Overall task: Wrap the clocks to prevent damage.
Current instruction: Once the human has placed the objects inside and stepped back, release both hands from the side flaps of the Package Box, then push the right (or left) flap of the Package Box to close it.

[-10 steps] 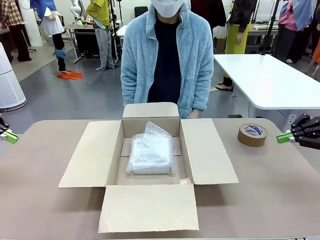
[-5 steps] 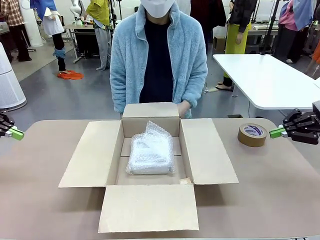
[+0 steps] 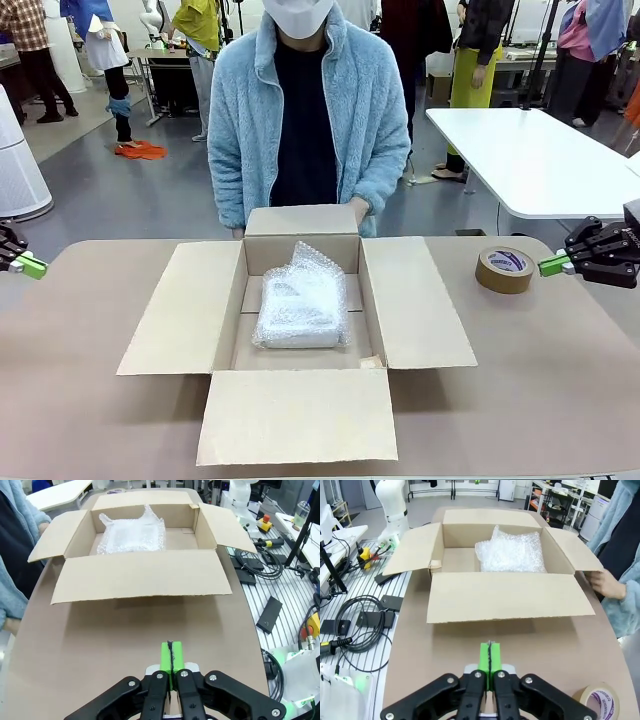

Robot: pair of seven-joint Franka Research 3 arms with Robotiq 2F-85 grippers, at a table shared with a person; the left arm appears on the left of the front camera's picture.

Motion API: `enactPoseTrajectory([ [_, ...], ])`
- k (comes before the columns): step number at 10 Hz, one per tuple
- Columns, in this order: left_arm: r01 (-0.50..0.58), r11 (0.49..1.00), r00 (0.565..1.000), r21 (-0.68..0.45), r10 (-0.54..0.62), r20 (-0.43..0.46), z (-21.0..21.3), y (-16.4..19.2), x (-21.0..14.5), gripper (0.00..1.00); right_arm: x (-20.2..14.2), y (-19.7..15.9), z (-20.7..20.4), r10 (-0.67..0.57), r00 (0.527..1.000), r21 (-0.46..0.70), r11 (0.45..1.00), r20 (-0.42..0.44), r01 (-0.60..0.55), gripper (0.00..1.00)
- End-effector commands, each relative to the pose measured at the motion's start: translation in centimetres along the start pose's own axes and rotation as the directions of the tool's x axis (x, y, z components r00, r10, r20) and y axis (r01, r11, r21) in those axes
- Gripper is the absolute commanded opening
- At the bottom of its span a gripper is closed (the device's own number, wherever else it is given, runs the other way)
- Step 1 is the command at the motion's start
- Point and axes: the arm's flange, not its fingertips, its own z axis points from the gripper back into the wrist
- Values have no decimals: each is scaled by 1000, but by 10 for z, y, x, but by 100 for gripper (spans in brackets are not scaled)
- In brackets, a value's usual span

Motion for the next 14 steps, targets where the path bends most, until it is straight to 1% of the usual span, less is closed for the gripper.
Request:
enactPoseTrajectory([
  [1,-2,1000,1000,3,2,1,0,0,1,0,0,0,-1,4,1000,-3,1000,10,-4,1],
  [14,-2,1000,1000,3,2,1,0,0,1,0,0,0,-1,4,1000,-3,1000,10,-4,1],
])
